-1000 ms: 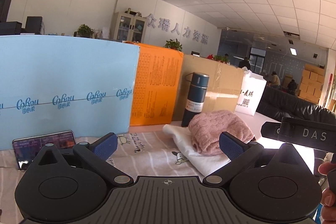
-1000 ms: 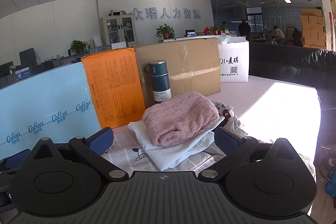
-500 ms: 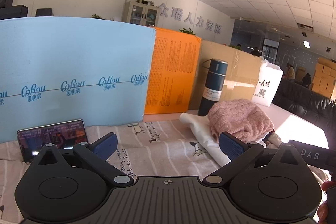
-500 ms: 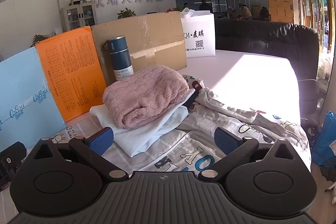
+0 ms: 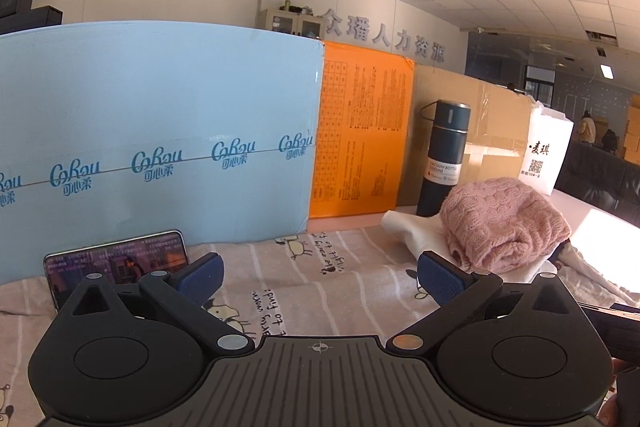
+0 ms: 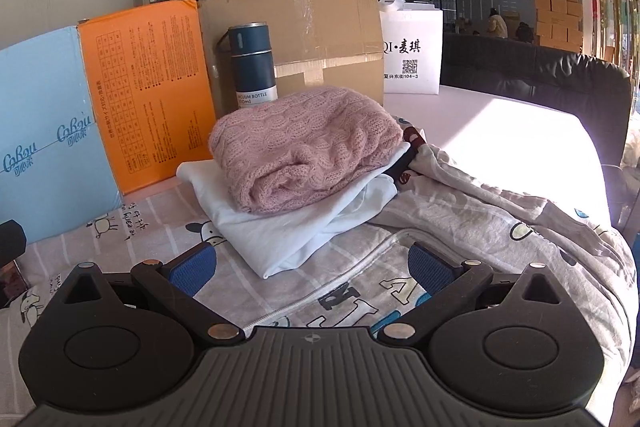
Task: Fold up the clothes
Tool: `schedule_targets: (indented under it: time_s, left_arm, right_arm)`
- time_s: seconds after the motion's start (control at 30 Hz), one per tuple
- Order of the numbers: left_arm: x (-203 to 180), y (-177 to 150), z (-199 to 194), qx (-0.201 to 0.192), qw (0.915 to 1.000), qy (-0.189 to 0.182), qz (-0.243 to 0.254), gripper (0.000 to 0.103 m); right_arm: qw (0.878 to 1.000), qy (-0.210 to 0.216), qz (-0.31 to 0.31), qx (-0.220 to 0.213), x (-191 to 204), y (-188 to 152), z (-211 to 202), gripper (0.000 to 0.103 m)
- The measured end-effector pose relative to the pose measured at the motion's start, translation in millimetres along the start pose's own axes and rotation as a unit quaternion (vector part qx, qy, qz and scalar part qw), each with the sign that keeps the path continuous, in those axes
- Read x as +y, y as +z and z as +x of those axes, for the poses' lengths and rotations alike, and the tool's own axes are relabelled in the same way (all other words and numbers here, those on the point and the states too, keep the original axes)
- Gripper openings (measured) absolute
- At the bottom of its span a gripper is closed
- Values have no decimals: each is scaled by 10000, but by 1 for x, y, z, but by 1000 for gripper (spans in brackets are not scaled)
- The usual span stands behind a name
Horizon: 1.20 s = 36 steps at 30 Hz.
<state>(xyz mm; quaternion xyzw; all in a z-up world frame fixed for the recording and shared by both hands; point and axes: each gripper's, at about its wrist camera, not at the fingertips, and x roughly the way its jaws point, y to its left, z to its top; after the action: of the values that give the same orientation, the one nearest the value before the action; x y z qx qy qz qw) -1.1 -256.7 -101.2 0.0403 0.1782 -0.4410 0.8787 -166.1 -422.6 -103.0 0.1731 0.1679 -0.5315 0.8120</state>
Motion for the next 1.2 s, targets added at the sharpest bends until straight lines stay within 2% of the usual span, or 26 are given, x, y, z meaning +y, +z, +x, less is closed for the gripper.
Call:
schedule_targets:
  time_s: [0.23, 0.4, 1.2]
  left_arm:
    - [-7, -8, 7, 54, 9999, 60, 150, 103]
    - [-16, -11, 8, 68, 9994, 32, 333, 103]
    - [-30, -17, 9, 186, 9977, -129, 635, 103]
  right_arm:
    - [9988, -15, 248, -420, -12, -9, 4, 103]
    - [9990, 145, 126, -401, -9, -13, 7, 103]
    - [9995, 182, 90, -224, -5, -18, 20, 103]
